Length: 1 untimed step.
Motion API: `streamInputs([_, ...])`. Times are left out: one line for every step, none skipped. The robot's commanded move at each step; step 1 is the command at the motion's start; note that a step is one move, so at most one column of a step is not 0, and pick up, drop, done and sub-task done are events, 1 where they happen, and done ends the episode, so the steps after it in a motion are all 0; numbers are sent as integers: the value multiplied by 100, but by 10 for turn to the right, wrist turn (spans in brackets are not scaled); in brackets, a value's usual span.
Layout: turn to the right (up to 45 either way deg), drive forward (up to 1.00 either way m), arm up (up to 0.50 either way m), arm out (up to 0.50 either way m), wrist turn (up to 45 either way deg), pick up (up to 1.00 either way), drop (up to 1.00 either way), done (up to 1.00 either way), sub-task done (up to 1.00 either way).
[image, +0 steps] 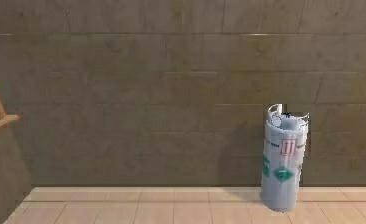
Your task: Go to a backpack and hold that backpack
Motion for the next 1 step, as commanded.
streamInputs([-450,0,0,0,0,0,0,0,0])
